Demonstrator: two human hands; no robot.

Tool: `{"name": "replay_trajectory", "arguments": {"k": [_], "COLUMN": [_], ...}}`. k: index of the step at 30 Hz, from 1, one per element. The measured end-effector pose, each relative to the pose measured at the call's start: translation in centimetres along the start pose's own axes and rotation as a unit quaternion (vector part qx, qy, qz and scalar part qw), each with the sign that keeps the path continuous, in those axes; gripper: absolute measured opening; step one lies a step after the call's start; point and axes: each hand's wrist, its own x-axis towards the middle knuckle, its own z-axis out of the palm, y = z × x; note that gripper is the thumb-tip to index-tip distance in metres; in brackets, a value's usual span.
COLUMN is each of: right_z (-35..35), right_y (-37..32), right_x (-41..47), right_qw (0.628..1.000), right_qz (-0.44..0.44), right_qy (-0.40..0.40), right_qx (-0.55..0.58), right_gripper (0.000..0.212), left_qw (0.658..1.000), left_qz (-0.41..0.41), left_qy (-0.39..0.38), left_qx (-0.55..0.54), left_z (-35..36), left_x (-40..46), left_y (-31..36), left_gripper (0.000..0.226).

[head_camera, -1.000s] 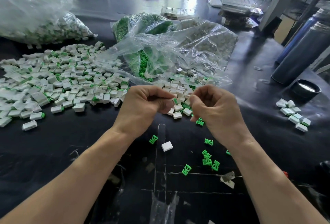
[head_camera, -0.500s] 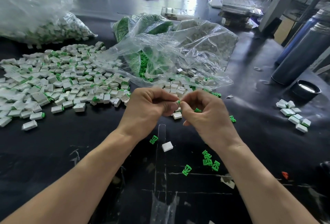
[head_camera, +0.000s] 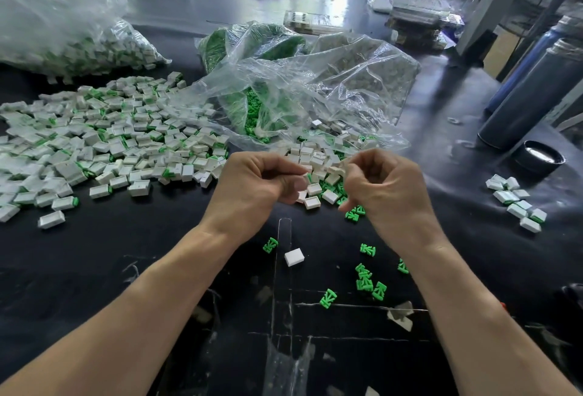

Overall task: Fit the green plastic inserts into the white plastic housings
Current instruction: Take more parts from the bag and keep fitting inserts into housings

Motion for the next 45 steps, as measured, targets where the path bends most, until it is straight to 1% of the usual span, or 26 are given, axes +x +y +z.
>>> {"name": "replay_trajectory", "arguments": {"k": [2, 6, 9, 16, 19, 23, 30, 32, 36, 39, 41, 45], "right_z": [-0.3, 1.0, 1.2, 1.2, 1.4, 1.6, 0.9, 0.6, 0.2, 0.2, 0.3, 0.4], "right_y": [0.2, 0.5, 0.7, 0.5, 0.4, 0.3, 0.3, 0.3, 0.5, 0.6, 0.5, 0.5], "right_x": [0.0, -0.4, -0.3, -0.5, -0.5, -0.6, -0.5, -0.4, -0.4, -0.3, -0.3, -0.4], "right_qw": [1.000, 0.997, 0.996, 0.995, 0.996, 0.996, 0.992, 0.990, 0.986, 0.987, 0.987, 0.988], "right_qz": [-0.010, -0.033, -0.043, -0.051, -0.058, -0.066, -0.050, -0.044, -0.031, -0.036, -0.038, -0.050], "right_qy": [-0.008, -0.071, -0.076, -0.072, -0.067, -0.065, -0.108, -0.126, -0.154, -0.153, -0.151, -0.130], "right_qx": [0.004, 0.022, 0.035, 0.043, 0.031, 0.014, 0.033, 0.041, 0.047, 0.032, 0.043, 0.060], "right_gripper": [0.015, 0.013, 0.015, 0.013, 0.018, 0.016, 0.015, 0.017, 0.016, 0.014, 0.012, 0.017], "left_qw": [1.000, 0.999, 0.999, 1.000, 1.000, 0.998, 0.998, 0.998, 0.995, 0.993, 0.993, 0.992], "left_qz": [-0.005, -0.001, 0.000, 0.003, -0.005, -0.026, -0.027, -0.025, -0.036, -0.043, -0.042, -0.051], "left_qy": [-0.003, -0.028, -0.023, -0.023, -0.017, -0.017, -0.037, -0.051, -0.078, -0.085, -0.083, -0.075], "left_qx": [-0.019, -0.028, -0.027, -0.019, -0.026, -0.047, -0.036, -0.037, -0.058, -0.063, -0.067, -0.088], "left_z": [-0.2, 0.1, 0.0, -0.1, -0.1, -0.2, -0.2, -0.2, -0.2, -0.3, -0.3, -0.4], "left_x": [0.0, -0.2, -0.2, -0.1, -0.1, -0.1, -0.1, -0.1, -0.2, -0.3, -0.2, -0.2], "left_y": [0.2, 0.3, 0.3, 0.3, 0.3, 0.3, 0.1, 0.1, 0.1, 0.1, 0.1, 0.3], "left_gripper": [0.015, 0.014, 0.016, 0.020, 0.022, 0.025, 0.031, 0.028, 0.012, 0.013, 0.013, 0.010]}}
